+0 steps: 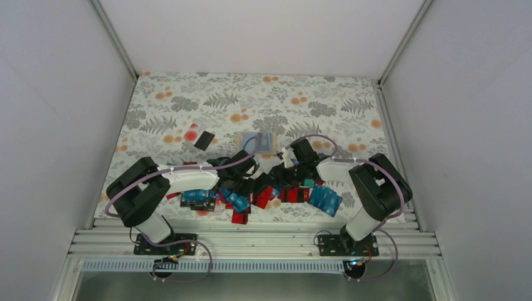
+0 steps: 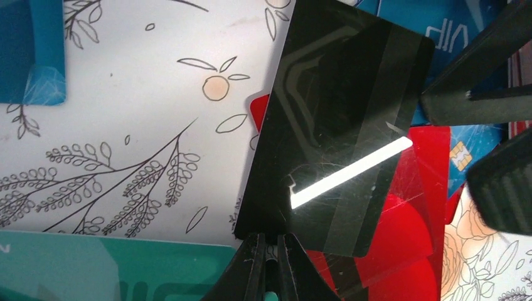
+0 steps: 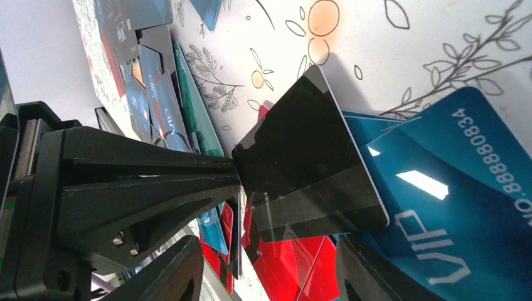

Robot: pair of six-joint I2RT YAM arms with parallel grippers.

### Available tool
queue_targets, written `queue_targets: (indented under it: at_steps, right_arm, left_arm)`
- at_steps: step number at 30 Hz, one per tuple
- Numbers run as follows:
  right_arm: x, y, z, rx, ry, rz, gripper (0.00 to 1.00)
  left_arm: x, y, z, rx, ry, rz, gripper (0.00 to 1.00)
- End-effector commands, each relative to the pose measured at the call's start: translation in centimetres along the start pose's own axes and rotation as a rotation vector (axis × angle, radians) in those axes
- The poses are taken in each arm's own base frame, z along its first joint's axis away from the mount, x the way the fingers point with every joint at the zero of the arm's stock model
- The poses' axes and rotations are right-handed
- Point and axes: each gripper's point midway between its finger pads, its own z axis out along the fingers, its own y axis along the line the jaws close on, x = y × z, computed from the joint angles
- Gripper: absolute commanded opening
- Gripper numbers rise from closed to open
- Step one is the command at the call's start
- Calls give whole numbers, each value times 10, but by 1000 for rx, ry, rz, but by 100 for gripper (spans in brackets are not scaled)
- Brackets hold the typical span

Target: Put the credit cards into the card holder

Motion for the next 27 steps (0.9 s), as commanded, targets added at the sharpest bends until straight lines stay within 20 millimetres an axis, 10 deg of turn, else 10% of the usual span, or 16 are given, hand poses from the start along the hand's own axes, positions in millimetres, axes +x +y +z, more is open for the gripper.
queue_targets:
  at_steps: [1,27]
  right_arm:
    - [3,-13,10,37,24,31,54]
    - [-8,4,-22,117,-59,-54,50]
  left_arm:
    - [39,20,20,-60,124,-17,7]
    - [-9,5,-22,-68,-34,-43,5]
